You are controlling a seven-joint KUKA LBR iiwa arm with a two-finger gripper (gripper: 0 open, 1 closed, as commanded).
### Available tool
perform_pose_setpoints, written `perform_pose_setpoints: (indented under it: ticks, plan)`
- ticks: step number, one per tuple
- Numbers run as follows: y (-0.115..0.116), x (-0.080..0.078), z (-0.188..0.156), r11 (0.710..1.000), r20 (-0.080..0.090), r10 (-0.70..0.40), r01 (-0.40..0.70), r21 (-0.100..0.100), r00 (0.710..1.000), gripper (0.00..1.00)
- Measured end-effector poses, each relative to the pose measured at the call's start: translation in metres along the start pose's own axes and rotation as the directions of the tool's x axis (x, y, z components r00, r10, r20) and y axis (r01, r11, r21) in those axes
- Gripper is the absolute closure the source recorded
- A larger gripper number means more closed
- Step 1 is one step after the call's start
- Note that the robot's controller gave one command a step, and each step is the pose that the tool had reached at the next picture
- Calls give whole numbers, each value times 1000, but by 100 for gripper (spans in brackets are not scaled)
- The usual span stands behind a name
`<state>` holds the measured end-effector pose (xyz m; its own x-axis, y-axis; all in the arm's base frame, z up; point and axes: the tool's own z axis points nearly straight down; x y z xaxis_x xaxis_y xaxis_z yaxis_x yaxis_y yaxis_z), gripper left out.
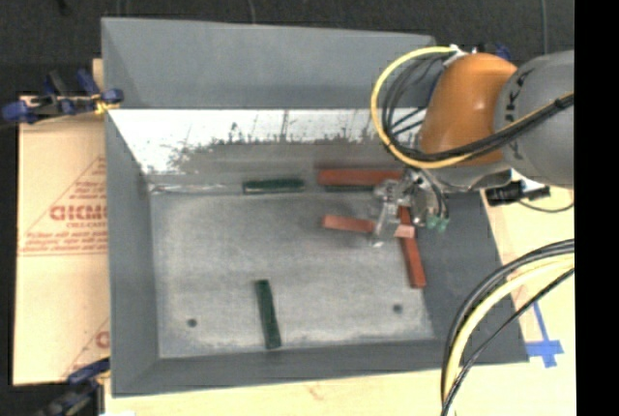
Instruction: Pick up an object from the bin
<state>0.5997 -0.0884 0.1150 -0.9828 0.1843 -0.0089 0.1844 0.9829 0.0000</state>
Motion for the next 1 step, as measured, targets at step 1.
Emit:
perform_pose_setpoints:
  ticks: [1]
  plan:
    - [0,1,-7,1000,-5,0,0,0,1000,100]
